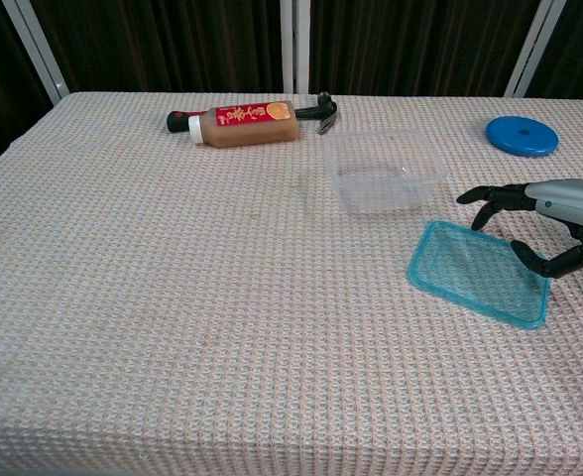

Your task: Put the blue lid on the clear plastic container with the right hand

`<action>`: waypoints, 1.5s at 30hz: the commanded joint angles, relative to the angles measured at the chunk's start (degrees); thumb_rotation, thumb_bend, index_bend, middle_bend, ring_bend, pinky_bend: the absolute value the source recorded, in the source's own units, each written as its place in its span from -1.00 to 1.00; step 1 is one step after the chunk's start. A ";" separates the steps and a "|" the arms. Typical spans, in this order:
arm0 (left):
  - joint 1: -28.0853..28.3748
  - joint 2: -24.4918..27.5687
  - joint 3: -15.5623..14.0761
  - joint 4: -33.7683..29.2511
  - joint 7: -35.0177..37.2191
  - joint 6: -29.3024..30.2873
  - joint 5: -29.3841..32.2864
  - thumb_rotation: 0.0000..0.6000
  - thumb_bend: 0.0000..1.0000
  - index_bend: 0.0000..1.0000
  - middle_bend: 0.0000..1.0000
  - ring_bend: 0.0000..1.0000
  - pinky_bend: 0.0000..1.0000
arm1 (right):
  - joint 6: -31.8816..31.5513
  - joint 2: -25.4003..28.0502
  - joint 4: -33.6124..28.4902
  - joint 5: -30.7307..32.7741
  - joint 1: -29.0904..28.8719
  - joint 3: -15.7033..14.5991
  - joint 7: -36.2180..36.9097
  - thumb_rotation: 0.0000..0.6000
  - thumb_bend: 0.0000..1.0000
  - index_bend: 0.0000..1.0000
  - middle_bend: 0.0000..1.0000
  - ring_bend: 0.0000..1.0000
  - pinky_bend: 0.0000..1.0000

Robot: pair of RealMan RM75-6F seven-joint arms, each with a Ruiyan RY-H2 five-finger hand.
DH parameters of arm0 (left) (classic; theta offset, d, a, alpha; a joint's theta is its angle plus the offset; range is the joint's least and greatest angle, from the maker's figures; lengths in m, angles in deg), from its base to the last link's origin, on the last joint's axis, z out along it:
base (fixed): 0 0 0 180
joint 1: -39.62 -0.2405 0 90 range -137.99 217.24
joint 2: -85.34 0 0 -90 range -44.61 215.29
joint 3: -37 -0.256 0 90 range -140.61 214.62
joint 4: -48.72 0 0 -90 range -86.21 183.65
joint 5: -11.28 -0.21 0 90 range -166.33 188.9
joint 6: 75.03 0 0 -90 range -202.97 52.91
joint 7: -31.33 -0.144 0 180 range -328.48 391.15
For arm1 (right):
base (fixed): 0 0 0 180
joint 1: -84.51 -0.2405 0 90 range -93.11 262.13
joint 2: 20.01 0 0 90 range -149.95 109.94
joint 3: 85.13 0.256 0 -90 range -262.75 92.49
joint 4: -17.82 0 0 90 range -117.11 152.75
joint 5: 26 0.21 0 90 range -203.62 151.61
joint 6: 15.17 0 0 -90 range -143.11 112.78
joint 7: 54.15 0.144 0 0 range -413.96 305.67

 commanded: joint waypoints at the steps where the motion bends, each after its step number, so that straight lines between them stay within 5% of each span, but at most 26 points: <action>1: -0.11 -0.03 -0.01 0.06 0.08 0.12 -0.06 1.00 -1.00 -0.87 -0.91 -1.00 -1.00 | -0.70 -0.82 0.14 -1.79 -0.46 -0.80 1.43 1.00 0.29 -1.00 -0.59 -1.00 -1.00; 14: -0.61 -0.33 -0.05 0.44 0.76 0.57 -0.44 1.00 -1.00 -0.87 -0.91 -1.00 -1.00 | -1.67 -1.25 -3.25 -11.32 -3.82 -5.71 5.33 1.00 0.25 -1.00 -0.58 -1.00 -1.00; 16: -0.79 -0.39 -0.03 0.64 0.59 0.78 -0.36 1.00 -1.00 -0.87 -0.91 -1.00 -1.00 | -2.92 -1.16 -3.64 -12.49 -3.79 -6.18 4.35 1.00 0.00 -1.00 -0.58 -1.00 -1.00; 20: -1.35 -0.72 0.06 1.13 -0.72 1.47 0.08 1.00 -1.00 -0.87 -0.91 -1.00 -1.00 | -6.66 -0.09 -4.94 -13.21 -1.84 -7.02 -0.48 1.00 -0.83 -1.00 -0.63 -1.00 -1.00; 22: -1.56 -0.69 -0.03 1.12 -0.33 1.43 0.24 1.00 -1.00 -0.87 -0.91 -1.00 -1.00 | -6.70 1.24 -6.64 -12.25 -1.22 -7.43 -2.23 1.00 -0.97 -1.00 -0.68 -1.00 -1.00; 45: -2.48 -0.31 0.20 -0.09 -4.27 1.30 1.98 1.00 -1.00 -0.88 -0.91 -1.00 -1.00 | 2.09 2.21 -9.48 -6.60 -5.68 -6.52 -4.72 1.00 -1.00 -1.00 -0.76 -1.00 -1.00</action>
